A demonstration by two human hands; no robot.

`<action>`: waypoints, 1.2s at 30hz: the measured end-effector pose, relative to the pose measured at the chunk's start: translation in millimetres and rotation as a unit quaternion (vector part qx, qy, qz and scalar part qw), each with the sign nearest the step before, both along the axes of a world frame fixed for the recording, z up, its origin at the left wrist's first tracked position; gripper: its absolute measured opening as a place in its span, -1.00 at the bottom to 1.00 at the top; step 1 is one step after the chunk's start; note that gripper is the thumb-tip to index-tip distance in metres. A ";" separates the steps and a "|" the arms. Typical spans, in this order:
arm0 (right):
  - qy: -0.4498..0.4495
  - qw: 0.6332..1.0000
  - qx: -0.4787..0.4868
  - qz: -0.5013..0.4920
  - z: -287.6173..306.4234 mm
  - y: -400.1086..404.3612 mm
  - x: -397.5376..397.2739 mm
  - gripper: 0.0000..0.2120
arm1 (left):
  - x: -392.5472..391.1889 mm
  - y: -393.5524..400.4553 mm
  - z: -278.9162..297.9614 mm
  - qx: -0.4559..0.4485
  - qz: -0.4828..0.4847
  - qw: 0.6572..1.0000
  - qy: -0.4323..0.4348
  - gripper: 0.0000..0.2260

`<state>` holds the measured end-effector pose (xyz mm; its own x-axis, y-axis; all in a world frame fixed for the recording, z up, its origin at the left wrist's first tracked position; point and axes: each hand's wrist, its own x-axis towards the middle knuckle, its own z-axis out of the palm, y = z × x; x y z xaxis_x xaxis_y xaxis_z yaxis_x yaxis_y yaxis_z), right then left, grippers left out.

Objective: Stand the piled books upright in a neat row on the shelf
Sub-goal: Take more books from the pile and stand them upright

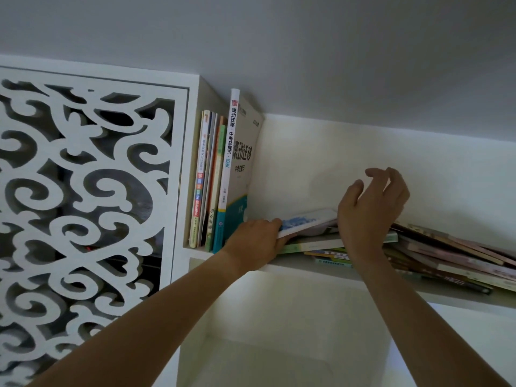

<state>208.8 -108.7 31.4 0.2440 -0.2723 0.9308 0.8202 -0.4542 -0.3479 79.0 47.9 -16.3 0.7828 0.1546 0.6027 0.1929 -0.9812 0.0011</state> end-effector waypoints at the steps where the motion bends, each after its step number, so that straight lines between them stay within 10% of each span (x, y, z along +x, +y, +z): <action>1: 0.011 1.000 -0.002 -0.013 -3.6 -1.2 3.8 -0.74 | -2.6 1.6 4.5 -0.027 -0.014 0.999 0.019 -0.56; 4: 0.022 0.999 -0.019 0.012 -11.7 -5.2 13.2 -0.73 | -12.4 10.3 19.7 -0.198 -0.096 0.975 0.042 -0.49; 8: 0.016 0.996 0.016 0.088 -9.6 -11.8 9.6 -0.69 | -10.1 12.2 19.8 -0.294 -0.105 0.939 -0.144 -0.69; 13: 0.046 0.957 -0.231 -0.169 -16.0 -6.0 -1.3 -0.85 | -2.2 3.2 15.2 -0.290 -0.035 0.885 -0.362 -0.74; 18: 0.127 0.885 -0.372 0.250 3.5 21.4 -48.8 -0.65 | 10.3 2.0 12.1 -0.283 0.021 0.858 -0.428 -0.61; 24: 0.238 0.752 -0.377 0.485 5.1 66.8 -89.8 -0.50 | -11.2 -8.8 18.8 -0.011 0.007 0.926 -0.376 -0.59; 28: 0.281 0.748 -0.319 0.510 -0.6 95.5 -84.1 -0.66 | -19.5 25.8 15.8 0.237 0.053 0.890 -0.386 -0.46; 36: 0.238 0.787 -0.401 0.405 -2.5 110.7 -75.1 -0.55 | -25.5 48.4 9.3 0.337 0.268 0.887 -0.167 -0.45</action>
<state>133.7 2.0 28.9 0.4088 0.7794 0.4748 0.8164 -0.0798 -0.5719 53.6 96.3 -7.0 0.4658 -0.0335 0.8843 0.7309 -0.5487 -0.4058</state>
